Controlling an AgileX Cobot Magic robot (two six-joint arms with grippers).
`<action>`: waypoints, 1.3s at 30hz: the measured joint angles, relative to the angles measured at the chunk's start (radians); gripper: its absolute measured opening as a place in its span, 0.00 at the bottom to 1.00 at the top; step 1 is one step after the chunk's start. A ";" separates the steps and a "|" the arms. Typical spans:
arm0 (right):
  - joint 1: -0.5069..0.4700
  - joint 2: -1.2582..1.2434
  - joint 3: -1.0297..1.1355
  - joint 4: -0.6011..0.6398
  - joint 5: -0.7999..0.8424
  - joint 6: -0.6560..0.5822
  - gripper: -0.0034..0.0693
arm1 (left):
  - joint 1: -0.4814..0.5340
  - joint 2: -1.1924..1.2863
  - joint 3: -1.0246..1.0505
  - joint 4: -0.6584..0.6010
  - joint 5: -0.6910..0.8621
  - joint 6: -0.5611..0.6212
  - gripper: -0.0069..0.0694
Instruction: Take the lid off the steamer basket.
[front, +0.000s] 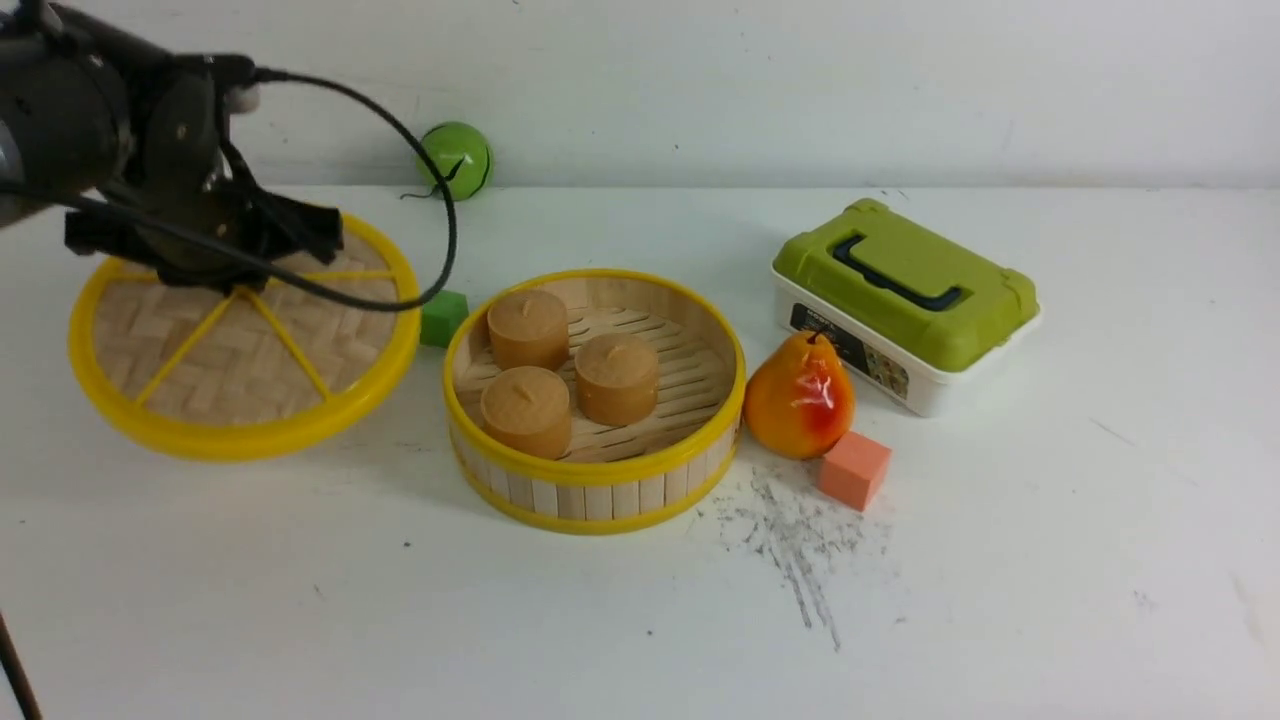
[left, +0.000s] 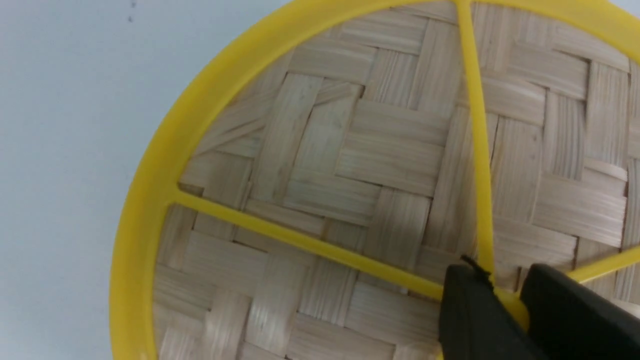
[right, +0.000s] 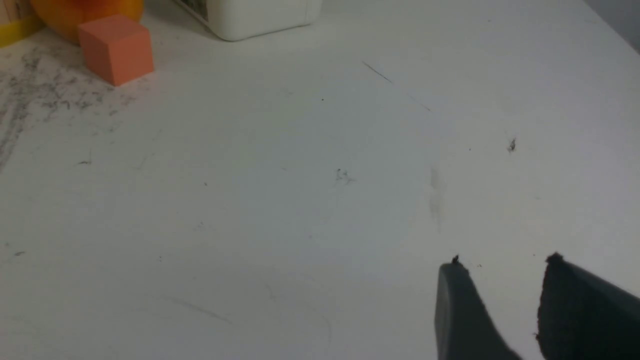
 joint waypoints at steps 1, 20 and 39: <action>0.000 0.000 0.000 0.000 0.000 0.000 0.38 | 0.000 0.016 0.005 0.003 -0.007 -0.002 0.24; 0.000 0.000 0.000 0.000 0.000 0.000 0.38 | 0.000 0.136 -0.021 -0.015 0.040 -0.019 0.42; 0.000 0.000 0.000 0.000 0.000 0.000 0.38 | 0.000 -0.807 0.318 -0.260 -0.153 0.087 0.08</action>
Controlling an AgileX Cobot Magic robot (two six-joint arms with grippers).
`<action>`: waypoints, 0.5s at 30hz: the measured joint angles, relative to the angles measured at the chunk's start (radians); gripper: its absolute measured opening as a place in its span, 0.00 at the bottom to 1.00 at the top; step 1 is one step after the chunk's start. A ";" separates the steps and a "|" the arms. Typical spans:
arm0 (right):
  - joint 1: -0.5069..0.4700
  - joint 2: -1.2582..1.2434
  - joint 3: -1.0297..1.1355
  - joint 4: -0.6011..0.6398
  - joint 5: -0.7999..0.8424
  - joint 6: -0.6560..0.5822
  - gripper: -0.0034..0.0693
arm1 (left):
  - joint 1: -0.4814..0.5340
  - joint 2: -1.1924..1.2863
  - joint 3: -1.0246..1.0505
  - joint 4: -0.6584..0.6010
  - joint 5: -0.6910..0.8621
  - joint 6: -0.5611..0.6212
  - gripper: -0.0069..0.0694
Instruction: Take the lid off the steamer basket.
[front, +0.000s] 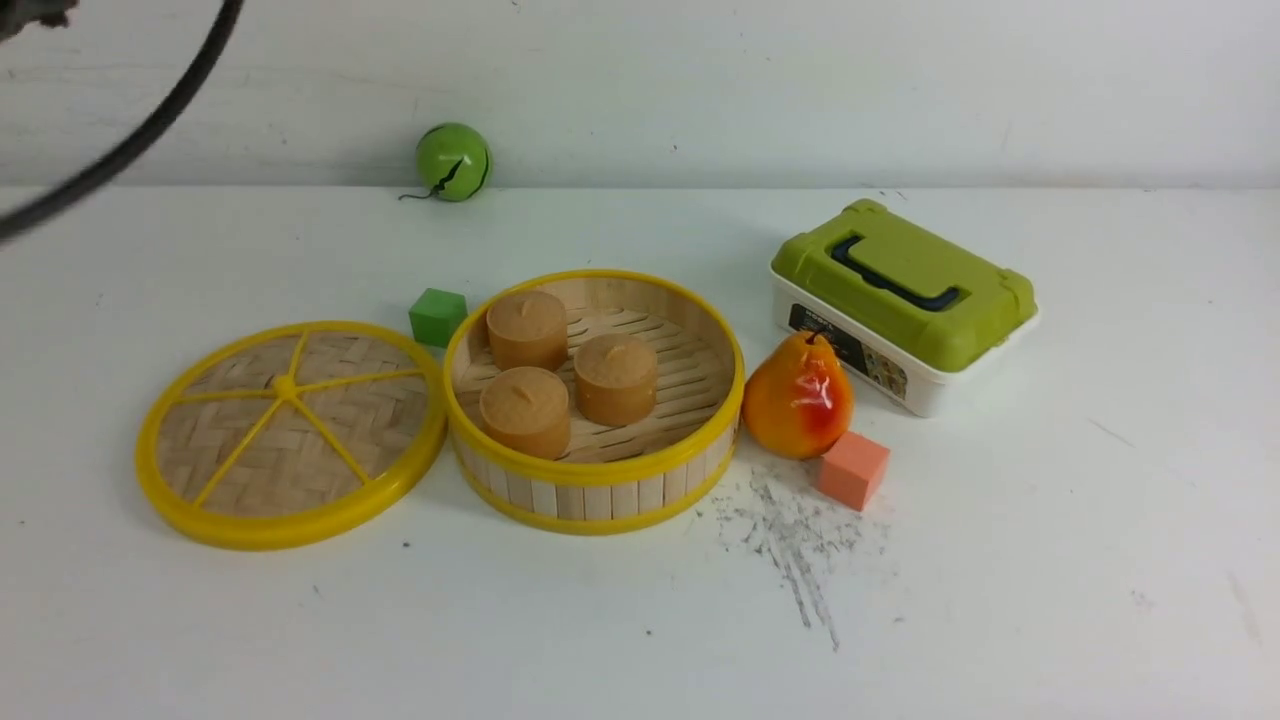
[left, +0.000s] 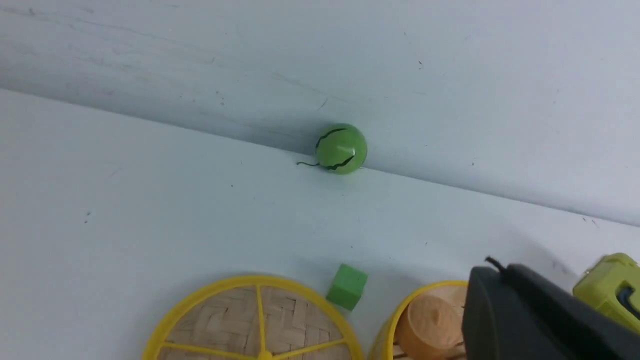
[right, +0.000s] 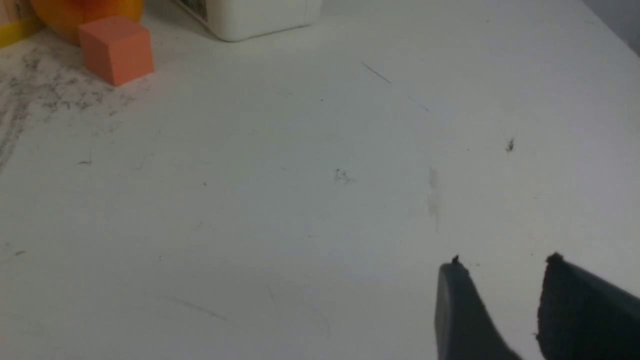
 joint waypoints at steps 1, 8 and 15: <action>0.000 0.000 0.000 0.000 0.000 0.000 0.38 | 0.000 -0.058 0.066 0.000 -0.019 0.000 0.08; 0.000 0.000 0.000 0.000 0.000 0.000 0.38 | 0.000 -0.461 0.502 -0.004 -0.165 0.023 0.08; 0.000 0.000 0.000 0.000 0.000 0.000 0.38 | 0.000 -0.743 0.806 -0.004 -0.198 0.035 0.08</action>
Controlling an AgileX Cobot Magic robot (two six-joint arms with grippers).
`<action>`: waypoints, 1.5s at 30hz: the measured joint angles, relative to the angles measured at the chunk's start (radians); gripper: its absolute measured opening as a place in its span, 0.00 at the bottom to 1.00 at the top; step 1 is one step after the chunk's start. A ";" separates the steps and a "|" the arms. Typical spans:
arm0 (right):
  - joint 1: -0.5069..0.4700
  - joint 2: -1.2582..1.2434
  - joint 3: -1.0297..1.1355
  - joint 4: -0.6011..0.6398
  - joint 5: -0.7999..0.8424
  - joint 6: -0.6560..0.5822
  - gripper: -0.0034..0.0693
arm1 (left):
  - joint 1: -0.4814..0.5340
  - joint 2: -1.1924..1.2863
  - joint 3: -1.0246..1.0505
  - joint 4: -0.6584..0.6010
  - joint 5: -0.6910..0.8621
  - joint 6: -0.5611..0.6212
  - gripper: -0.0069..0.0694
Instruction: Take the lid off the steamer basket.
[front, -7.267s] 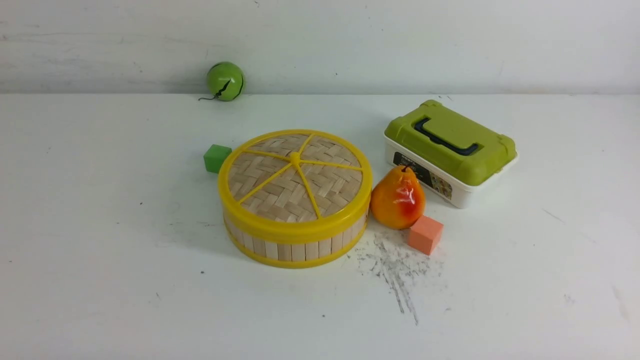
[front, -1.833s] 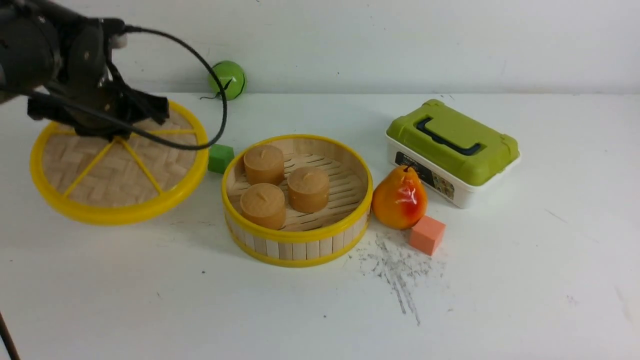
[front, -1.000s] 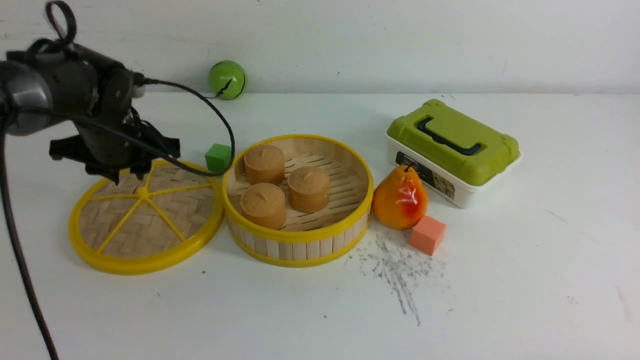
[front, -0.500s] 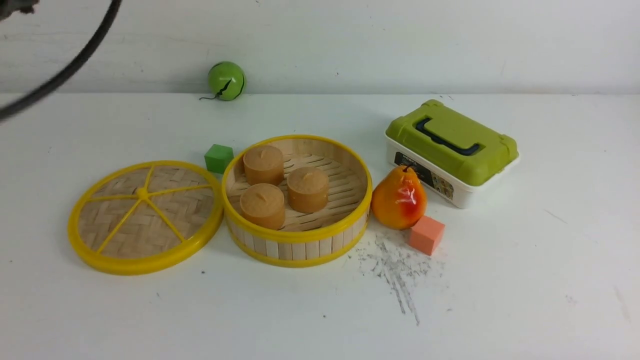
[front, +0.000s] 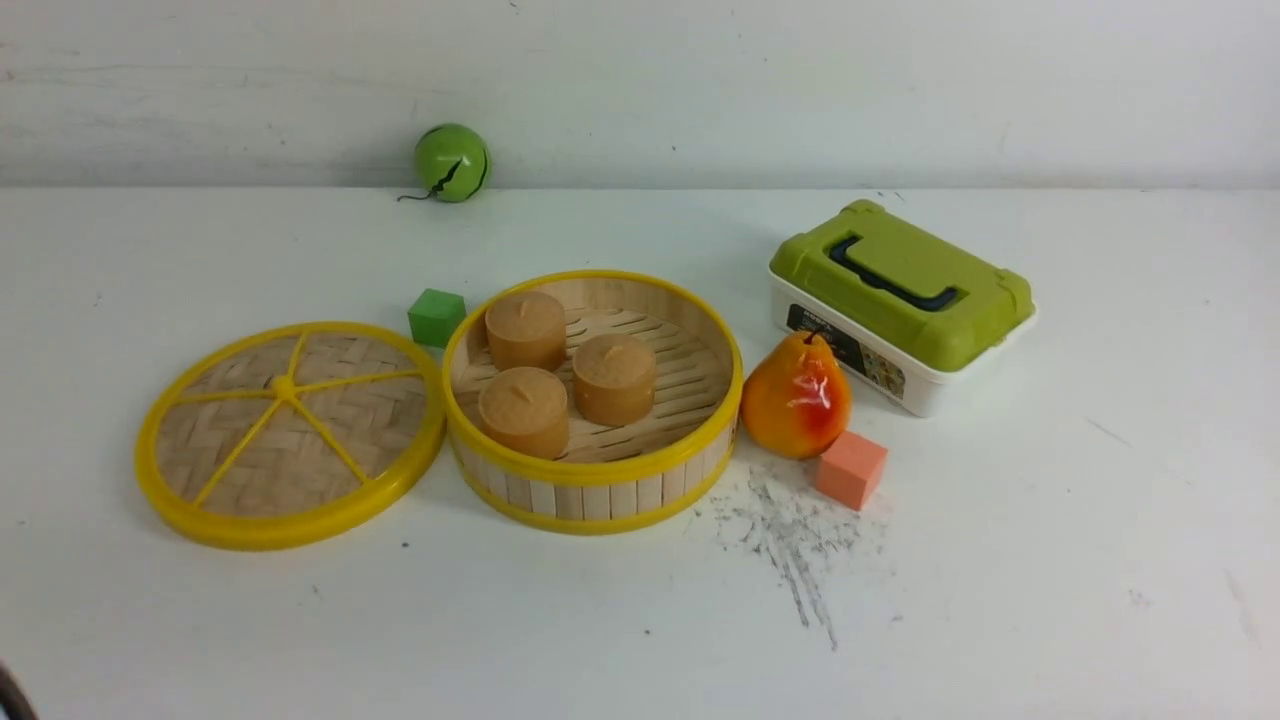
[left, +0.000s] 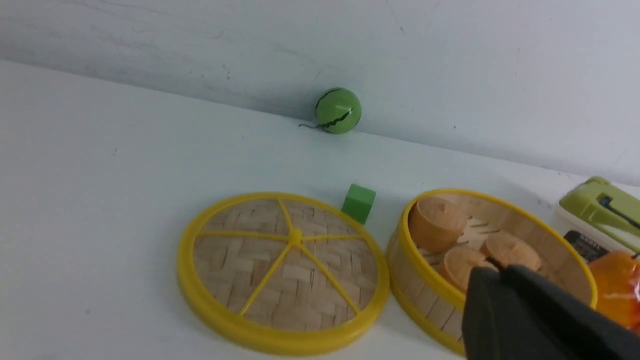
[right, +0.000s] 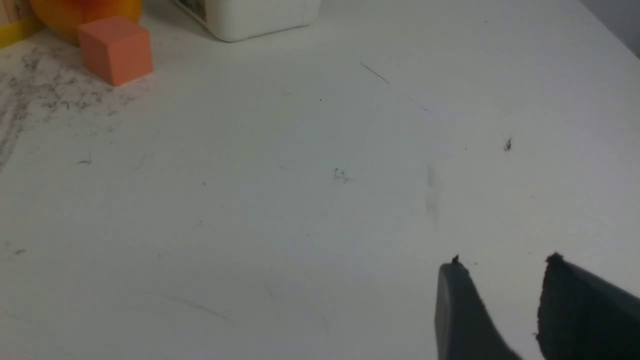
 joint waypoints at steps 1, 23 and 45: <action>0.000 0.000 0.000 0.000 0.000 0.000 0.38 | 0.000 -0.039 0.043 0.000 0.000 0.000 0.08; 0.000 0.000 0.000 0.000 0.000 0.000 0.38 | 0.000 -0.332 0.417 -0.004 -0.050 0.084 0.08; 0.000 0.000 0.000 0.000 0.000 0.000 0.38 | 0.000 -0.332 0.418 -0.151 0.081 0.271 0.08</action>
